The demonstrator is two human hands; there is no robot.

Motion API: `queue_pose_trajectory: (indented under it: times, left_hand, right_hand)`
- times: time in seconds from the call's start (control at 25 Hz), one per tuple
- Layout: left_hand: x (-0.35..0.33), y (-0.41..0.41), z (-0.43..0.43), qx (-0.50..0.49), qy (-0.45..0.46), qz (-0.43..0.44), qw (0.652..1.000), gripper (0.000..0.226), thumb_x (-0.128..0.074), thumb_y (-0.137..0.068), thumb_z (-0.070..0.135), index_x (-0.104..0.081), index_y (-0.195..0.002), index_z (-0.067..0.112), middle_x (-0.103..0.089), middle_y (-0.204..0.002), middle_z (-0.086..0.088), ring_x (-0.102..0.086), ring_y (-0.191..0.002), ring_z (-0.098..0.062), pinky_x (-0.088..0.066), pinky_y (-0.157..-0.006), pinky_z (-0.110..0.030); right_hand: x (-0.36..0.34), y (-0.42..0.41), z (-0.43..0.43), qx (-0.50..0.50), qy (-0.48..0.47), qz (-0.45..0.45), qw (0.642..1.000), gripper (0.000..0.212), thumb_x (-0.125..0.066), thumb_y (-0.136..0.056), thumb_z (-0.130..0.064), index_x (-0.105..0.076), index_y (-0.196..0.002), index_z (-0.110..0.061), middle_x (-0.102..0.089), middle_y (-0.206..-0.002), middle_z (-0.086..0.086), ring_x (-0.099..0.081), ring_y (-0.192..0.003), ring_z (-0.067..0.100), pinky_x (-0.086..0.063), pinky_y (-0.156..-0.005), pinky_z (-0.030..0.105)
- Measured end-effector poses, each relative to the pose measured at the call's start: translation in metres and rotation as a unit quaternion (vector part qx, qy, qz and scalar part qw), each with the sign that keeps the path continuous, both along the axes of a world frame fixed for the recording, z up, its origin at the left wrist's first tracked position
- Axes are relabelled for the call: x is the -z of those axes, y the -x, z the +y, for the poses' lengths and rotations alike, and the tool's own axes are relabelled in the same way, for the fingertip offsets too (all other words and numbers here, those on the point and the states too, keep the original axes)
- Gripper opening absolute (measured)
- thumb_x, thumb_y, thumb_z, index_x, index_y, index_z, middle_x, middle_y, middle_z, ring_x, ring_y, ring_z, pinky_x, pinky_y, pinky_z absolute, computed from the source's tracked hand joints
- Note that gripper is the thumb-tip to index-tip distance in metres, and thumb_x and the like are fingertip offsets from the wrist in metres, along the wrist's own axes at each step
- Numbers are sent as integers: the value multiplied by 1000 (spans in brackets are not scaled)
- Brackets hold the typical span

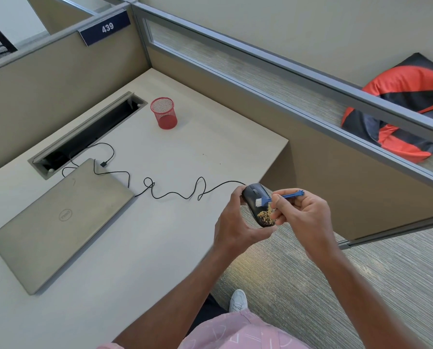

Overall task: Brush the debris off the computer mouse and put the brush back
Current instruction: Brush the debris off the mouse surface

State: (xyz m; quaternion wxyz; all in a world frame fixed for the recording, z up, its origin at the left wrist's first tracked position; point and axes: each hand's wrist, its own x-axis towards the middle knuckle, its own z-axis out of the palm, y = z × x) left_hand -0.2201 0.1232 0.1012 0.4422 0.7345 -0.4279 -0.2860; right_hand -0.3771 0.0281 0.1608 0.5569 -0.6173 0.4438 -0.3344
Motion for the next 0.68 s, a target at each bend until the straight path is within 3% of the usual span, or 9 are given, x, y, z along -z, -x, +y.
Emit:
queue_pose_trajectory:
  times: [0.32, 0.48, 0.68]
  left_hand:
    - [3, -3, 2, 7, 5, 10, 1000, 110, -101, -71, 62, -43, -159, 31, -69, -142, 16, -68, -131, -6, -63, -104, -46]
    - [2, -3, 4, 11, 3, 7, 1000, 110, -100, -71, 63, -43, -159, 30, -69, -142, 14, -68, -130, -8, -64, -103, -46]
    - [0, -2, 5, 18, 3, 5, 1000, 109, -101, -71, 60, -43, -158, 30, -70, -139, 16, -68, -129, -7, -63, -102, -44]
  right_hand:
    - [0, 16, -8, 21, 55, 72, 996, 5, -79, -104, -16, -82, -101, -16, -83, -76, 6, -81, -66, 25, -69, -64, 40]
    - [-2, 11, -13, 24, 32, 24, 999, 5, -80, -104, -16, -83, -100, -15, -83, -81, 11, -79, -66, 27, -67, -60, 34]
    - [4, -3, -17, 6, -12, 14, 1000, 6, -79, -104, -14, -81, -102, -9, -83, -82, 16, -75, -66, 34, -63, -64, 41]
